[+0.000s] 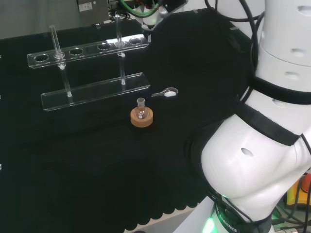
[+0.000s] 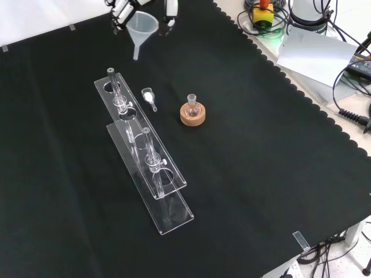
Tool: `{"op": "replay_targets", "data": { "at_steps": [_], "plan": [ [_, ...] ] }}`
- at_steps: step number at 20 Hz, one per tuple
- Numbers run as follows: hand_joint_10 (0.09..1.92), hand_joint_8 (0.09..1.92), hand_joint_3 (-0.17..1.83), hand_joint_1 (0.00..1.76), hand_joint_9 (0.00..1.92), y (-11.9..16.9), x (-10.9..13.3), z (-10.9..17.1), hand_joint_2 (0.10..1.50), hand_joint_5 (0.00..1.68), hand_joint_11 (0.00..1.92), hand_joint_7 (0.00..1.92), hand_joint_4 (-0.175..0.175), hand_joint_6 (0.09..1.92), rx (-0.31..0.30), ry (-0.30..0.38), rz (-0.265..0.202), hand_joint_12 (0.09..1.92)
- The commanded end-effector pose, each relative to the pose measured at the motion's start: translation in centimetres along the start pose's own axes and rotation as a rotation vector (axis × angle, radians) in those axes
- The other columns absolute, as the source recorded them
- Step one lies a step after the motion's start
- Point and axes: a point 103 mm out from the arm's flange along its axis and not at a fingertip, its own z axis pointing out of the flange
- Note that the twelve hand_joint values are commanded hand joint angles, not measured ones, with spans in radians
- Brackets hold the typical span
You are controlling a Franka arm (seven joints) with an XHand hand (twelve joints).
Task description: Place the funnel on the round-bottom flask.
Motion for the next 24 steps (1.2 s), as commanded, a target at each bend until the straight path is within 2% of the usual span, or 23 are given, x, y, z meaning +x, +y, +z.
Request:
{"op": "replay_targets", "data": {
  "at_steps": [1, 7, 16, 24],
  "plan": [
    [0.48, 0.67, 0.75, 0.99, 0.89, -3.1, 1.5, 1.8, 0.72, 0.65, 0.47, 0.55, -0.025, 0.81, 0.010, 0.023, 0.004, 1.32],
    [0.48, 0.67, 0.75, 0.99, 0.89, -4.2, 3.2, 3.7, 0.72, 0.66, 0.47, 0.55, -0.025, 0.81, 0.032, 0.026, -0.016, 1.32],
    [0.48, 0.68, 0.76, 0.99, 0.89, -3.7, 5.2, 7.5, 0.72, 0.65, 0.47, 0.55, -0.025, 0.82, 0.088, 0.048, -0.047, 1.32],
    [0.48, 0.68, 0.76, 0.99, 0.89, -4.4, 6.2, 8.2, 0.72, 0.65, 0.47, 0.55, -0.026, 0.82, 0.110, 0.052, -0.059, 1.32]
  ]
}}
